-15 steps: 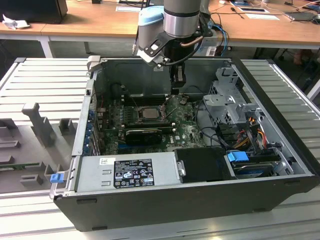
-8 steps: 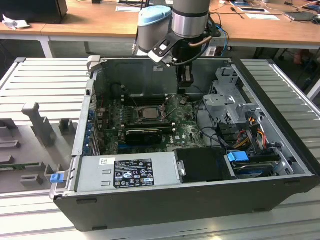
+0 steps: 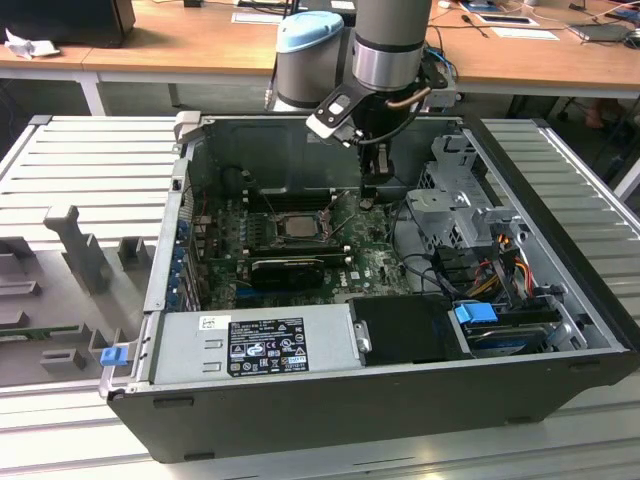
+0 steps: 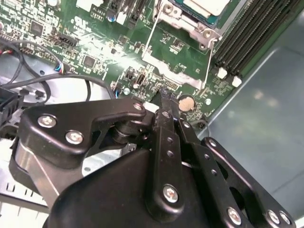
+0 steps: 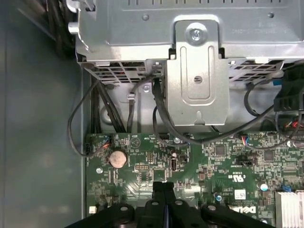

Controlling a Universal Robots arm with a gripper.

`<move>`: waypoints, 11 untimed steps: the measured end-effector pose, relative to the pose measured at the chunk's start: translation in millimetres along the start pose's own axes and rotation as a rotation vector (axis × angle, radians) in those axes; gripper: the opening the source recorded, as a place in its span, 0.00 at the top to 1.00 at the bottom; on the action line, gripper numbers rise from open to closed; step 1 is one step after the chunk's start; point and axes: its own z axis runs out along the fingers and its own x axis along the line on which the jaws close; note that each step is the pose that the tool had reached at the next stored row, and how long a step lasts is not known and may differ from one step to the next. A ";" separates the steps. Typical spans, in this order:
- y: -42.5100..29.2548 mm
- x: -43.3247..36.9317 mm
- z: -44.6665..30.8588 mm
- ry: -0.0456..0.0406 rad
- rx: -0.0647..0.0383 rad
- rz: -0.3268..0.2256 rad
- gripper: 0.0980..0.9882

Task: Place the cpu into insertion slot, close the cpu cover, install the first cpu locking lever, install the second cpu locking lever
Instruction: 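Close the cpu cover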

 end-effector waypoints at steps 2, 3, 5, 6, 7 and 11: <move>0.2 -0.3 6.4 0.0000 0.001 -0.002 0.99; 0.1 -0.6 9.2 0.0001 0.003 -0.002 0.99; -0.3 -2.6 10.8 -0.0001 0.011 -0.003 0.99; -1.0 -2.8 11.2 0.0002 0.013 -0.003 0.99; -2.3 -2.9 11.3 -0.0001 0.014 -0.003 0.99; -5.5 -3.0 11.3 -0.0002 0.015 -0.003 0.99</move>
